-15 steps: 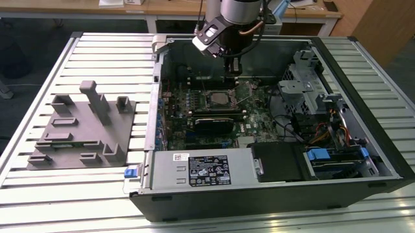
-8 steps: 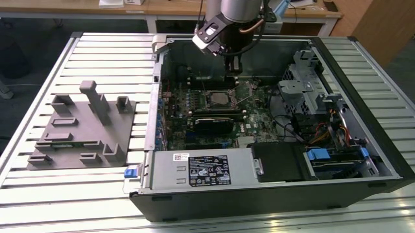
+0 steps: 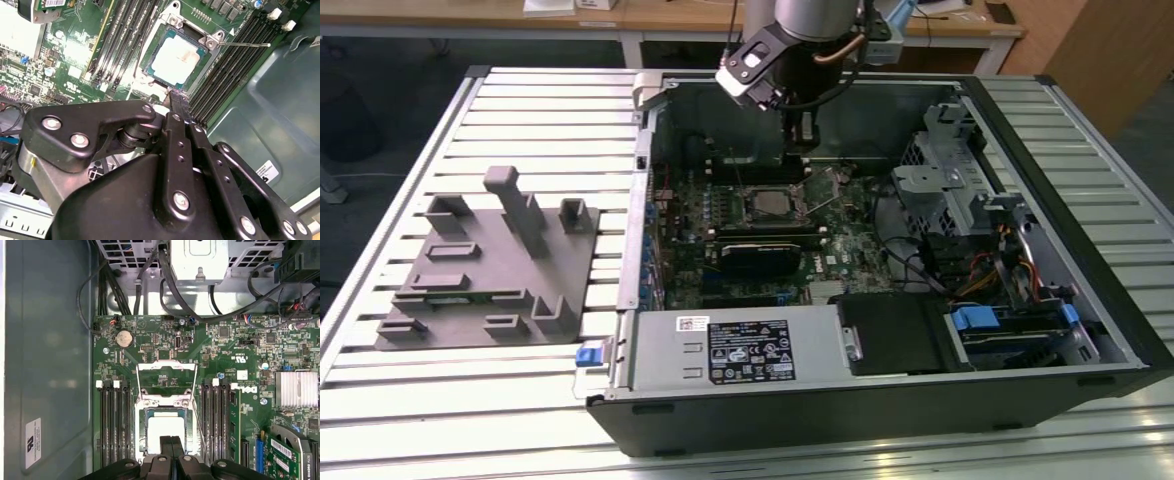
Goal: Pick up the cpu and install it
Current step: 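Close the cpu cover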
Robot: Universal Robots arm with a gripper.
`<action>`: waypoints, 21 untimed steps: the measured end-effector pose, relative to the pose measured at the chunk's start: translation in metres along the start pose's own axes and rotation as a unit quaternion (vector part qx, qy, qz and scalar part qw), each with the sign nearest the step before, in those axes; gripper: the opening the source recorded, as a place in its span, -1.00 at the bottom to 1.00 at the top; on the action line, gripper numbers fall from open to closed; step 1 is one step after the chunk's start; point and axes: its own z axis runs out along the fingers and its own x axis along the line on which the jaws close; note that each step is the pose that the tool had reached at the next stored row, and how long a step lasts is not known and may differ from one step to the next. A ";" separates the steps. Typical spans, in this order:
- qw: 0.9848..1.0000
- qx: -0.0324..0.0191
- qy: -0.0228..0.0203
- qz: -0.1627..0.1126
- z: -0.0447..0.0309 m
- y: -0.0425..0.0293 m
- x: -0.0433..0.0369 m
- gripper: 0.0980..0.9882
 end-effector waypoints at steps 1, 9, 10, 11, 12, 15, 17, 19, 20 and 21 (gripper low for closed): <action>1.000 0.000 0.000 0.000 -0.0001 0.0000 -0.0005 -0.98; 1.000 0.000 0.000 0.000 0.0001 0.0122 -0.0055 -0.98; 1.000 0.000 0.000 0.000 0.0003 0.0156 -0.0054 -0.98; 1.000 0.000 0.000 -0.001 0.0004 0.0185 -0.0054 -0.98; 1.000 0.000 0.000 -0.005 0.0006 0.0201 -0.0053 -0.98; 1.000 0.001 0.001 -0.022 0.0029 0.0216 -0.0054 -0.98; 1.000 0.001 0.001 -0.028 0.0045 0.0238 -0.0054 -0.98; 1.000 0.001 0.001 -0.030 0.0054 0.0271 -0.0053 -0.98; 1.000 0.001 0.001 -0.030 0.0056 0.0278 -0.0053 -0.98; 1.000 0.001 0.001 -0.030 0.0058 0.0288 -0.0053 -0.98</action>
